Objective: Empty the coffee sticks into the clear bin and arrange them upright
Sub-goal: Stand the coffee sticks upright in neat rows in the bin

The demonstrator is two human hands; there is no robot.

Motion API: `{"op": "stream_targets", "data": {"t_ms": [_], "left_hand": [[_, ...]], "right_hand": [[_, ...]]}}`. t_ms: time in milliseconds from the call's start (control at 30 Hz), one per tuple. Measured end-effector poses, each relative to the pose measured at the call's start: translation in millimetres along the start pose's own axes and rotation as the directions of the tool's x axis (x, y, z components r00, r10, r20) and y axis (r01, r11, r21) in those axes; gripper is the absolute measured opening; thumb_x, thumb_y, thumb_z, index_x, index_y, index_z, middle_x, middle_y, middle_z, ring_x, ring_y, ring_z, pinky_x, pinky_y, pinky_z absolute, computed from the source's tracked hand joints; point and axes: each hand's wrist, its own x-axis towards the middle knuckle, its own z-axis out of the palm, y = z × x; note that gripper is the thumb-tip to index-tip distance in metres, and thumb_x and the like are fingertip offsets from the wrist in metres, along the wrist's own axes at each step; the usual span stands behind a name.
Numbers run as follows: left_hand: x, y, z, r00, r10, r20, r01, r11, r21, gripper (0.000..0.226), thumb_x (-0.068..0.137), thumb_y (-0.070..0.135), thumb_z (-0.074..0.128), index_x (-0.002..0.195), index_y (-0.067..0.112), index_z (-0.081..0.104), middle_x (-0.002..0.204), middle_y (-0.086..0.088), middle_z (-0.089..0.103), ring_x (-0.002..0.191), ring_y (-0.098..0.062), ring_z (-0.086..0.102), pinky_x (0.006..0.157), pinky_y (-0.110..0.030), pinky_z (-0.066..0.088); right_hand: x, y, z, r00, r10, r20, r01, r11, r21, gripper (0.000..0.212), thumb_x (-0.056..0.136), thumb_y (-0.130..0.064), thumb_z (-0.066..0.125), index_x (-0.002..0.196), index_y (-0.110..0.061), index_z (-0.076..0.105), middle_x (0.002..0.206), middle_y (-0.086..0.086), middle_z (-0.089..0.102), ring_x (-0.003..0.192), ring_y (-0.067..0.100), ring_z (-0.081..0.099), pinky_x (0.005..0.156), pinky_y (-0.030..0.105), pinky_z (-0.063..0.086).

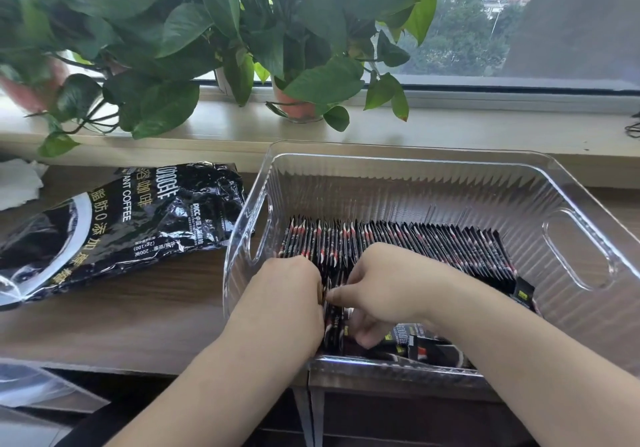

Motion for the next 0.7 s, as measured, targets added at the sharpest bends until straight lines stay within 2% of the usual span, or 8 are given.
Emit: {"op": "stream_targets", "data": {"t_ms": [67, 133, 300, 367, 433, 533, 600, 700], "left_hand": [[-1, -1, -1, 1.0, -0.008, 0.029, 0.009, 0.998, -0.056, 0.018, 0.09, 0.035, 0.064, 0.083, 0.021, 0.072, 0.081, 0.005, 0.068, 0.08, -0.012, 0.065, 0.074, -0.029, 0.056], [-2, -2, -1, 0.998, -0.018, 0.06, 0.024, 0.996, -0.09, 0.018, 0.086, 0.04, 0.068, 0.083, 0.023, 0.072, 0.081, 0.006, 0.068, 0.078, -0.011, 0.065, 0.073, -0.028, 0.056], [1, -3, 2, 0.994, -0.035, 0.104, 0.034, 0.999, 0.018, 0.021, 0.08, 0.035, 0.077, 0.093, 0.024, 0.064, 0.098, 0.001, 0.062, 0.092, -0.018, 0.063, 0.082, -0.032, 0.055], [3, -2, 2, 0.993, -0.035, 0.115, 0.033, 0.999, 0.022, 0.017, 0.083, 0.034, 0.075, 0.093, 0.024, 0.066, 0.1, 0.0, 0.063, 0.093, -0.019, 0.064, 0.082, -0.03, 0.054], [3, -2, 1, 0.994, -0.028, 0.106, 0.031, 0.999, -0.022, 0.01, 0.087, 0.034, 0.071, 0.09, 0.025, 0.07, 0.095, 0.001, 0.065, 0.087, -0.016, 0.065, 0.075, -0.026, 0.053], [-2, -3, -3, 0.995, -0.008, 0.099, 0.018, 0.995, -0.102, 0.018, 0.087, 0.039, 0.069, 0.083, 0.023, 0.073, 0.079, 0.005, 0.067, 0.075, -0.009, 0.064, 0.063, -0.021, 0.05], [-5, -1, -5, 0.995, 0.007, 0.102, 0.005, 0.993, -0.12, 0.022, 0.08, 0.044, 0.075, 0.082, 0.022, 0.073, 0.08, 0.006, 0.067, 0.075, -0.005, 0.063, 0.066, -0.022, 0.053], [-3, 2, -2, 0.996, 0.019, 0.086, -0.016, 0.999, -0.042, 0.027, 0.076, 0.044, 0.079, 0.086, 0.022, 0.069, 0.086, 0.006, 0.064, 0.083, -0.01, 0.062, 0.071, -0.025, 0.053]], "right_hand": [[4, 6, 1, 0.997, -0.018, -0.069, 0.022, 0.997, 0.072, 0.033, 0.097, -0.034, 0.066, 0.083, -0.006, 0.075, 0.073, 0.008, 0.077, 0.066, 0.018, 0.076, 0.081, 0.037, 0.063], [7, 8, 3, 0.995, -0.026, -0.101, 0.035, 0.995, 0.088, 0.029, 0.095, -0.031, 0.069, 0.085, -0.004, 0.074, 0.072, 0.008, 0.077, 0.061, 0.017, 0.074, 0.077, 0.037, 0.064], [11, 7, 5, 0.997, -0.024, -0.075, 0.034, 0.991, 0.129, 0.03, 0.089, -0.032, 0.076, 0.087, -0.003, 0.074, 0.071, 0.009, 0.076, 0.063, 0.019, 0.073, 0.081, 0.041, 0.063], [11, 5, 5, 0.996, -0.029, -0.08, 0.04, 0.99, 0.133, 0.032, 0.089, -0.036, 0.076, 0.087, -0.004, 0.074, 0.071, 0.009, 0.076, 0.061, 0.017, 0.072, 0.079, 0.038, 0.063], [10, 4, 5, 0.996, -0.036, -0.086, 0.046, 0.992, 0.12, 0.034, 0.089, -0.039, 0.075, 0.084, -0.005, 0.074, 0.072, 0.009, 0.077, 0.057, 0.015, 0.07, 0.078, 0.036, 0.063], [12, 3, 3, 0.997, -0.032, -0.068, 0.039, 0.995, 0.096, 0.036, 0.09, -0.039, 0.073, 0.084, -0.004, 0.074, 0.074, 0.009, 0.077, 0.059, 0.016, 0.071, 0.079, 0.038, 0.063], [14, 2, 3, 0.999, -0.028, -0.044, 0.031, 0.997, 0.074, 0.034, 0.093, -0.037, 0.069, 0.082, -0.005, 0.071, 0.075, 0.01, 0.077, 0.058, 0.016, 0.07, 0.072, 0.034, 0.064], [17, -2, 4, 0.999, -0.036, -0.025, 0.038, 0.998, 0.053, 0.034, 0.097, -0.033, 0.065, 0.076, -0.006, 0.064, 0.069, 0.012, 0.071, 0.045, 0.013, 0.06, 0.048, 0.022, 0.055]]}}
